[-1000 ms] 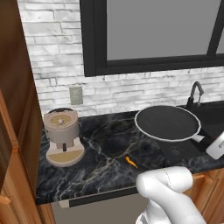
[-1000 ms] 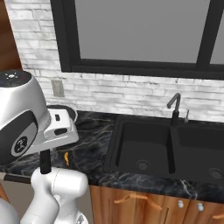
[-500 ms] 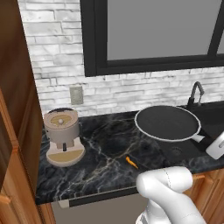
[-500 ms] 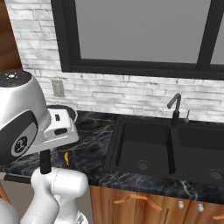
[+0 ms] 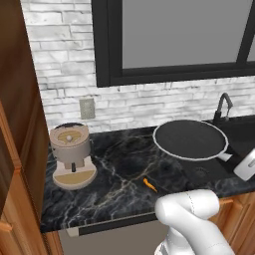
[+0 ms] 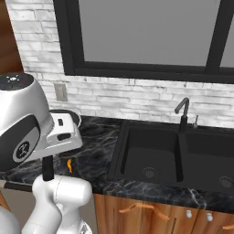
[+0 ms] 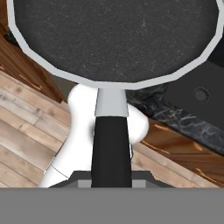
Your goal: Retrieve the pan from the cabinet, then place the raw meat into the pan to avoid contamination.
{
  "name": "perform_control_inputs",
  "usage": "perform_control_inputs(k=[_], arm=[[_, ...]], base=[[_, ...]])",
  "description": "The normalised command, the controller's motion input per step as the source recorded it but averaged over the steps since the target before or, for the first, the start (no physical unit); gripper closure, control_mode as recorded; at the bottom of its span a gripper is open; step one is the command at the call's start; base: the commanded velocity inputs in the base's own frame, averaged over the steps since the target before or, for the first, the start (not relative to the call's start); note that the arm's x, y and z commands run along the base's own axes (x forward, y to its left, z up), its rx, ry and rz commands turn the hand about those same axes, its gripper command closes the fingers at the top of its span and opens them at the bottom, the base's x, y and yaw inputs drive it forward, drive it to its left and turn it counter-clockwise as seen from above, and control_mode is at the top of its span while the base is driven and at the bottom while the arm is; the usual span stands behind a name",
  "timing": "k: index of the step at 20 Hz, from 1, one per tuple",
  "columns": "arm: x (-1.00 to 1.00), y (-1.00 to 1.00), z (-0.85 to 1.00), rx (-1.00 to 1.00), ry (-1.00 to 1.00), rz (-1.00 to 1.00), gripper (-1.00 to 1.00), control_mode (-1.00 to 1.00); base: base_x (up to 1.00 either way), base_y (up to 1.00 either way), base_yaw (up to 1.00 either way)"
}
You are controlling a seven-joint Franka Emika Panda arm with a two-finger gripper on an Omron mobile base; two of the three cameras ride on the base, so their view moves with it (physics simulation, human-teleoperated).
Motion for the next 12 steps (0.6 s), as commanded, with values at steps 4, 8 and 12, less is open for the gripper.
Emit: perform_control_inputs(k=[4, 8, 12], arm=[[0.38, 0.0, 0.0, 0.0, 0.0, 0.0, 1.0, -1.0], [0.77, 0.0, 0.0, 0.0, 0.0, 0.02, 1.0, -1.0], [0.92, 0.0, 0.0, 0.0, 0.0, 0.05, 1.0, -1.0]], base=[[0.0, 0.0, 0.0], [0.0, 0.0, 0.0], [0.0, 0.0, 0.0]])
